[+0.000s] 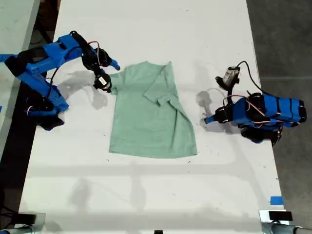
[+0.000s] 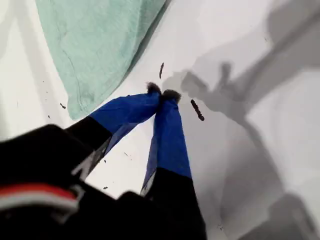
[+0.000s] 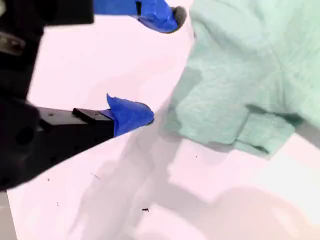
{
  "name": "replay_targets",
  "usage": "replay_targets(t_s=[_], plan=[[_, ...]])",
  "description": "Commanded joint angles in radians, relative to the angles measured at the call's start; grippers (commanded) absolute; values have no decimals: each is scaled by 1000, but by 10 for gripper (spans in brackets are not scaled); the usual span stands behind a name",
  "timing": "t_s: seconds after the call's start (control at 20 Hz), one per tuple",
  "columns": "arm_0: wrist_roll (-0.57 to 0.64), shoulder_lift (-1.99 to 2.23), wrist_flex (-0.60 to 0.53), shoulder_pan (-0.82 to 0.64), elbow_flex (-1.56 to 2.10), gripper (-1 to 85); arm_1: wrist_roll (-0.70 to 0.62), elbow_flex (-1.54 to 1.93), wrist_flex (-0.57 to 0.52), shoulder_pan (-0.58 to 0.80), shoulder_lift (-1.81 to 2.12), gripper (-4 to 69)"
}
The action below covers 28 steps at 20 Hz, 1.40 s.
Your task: Fold t shirt
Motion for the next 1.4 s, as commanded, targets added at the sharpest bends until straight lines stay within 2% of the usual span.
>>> replay_targets(t_s=[0.0,0.15,0.3,0.55,0.7,0.8,1.0,1.2,1.25,1.35], plan=[[11,-78,-21,-11,-69,233,-17,58,3,-5,6,10],[-18,-241,-34,-20,-55,184,-18,58,3,-3,6,10],[-78,-400,-26,0,-92,-3,-15,58,3,-5,6,10],[-213,-281,147,5,-100,-3,-15,58,3,-5,6,10],[-225,-193,337,-18,-224,-3,-15,58,3,-3,6,10],[-204,-167,420,-15,-345,-3,-17,58,3,-3,6,10],[-210,-199,449,94,-612,-3,-18,58,3,-2,6,10],[-213,-434,446,313,-928,-3,-20,58,3,-2,6,10],[-212,-511,445,368,-1019,18,-20,58,3,-2,6,10],[-202,-601,394,449,-1083,131,-20,58,3,-2,6,10]])
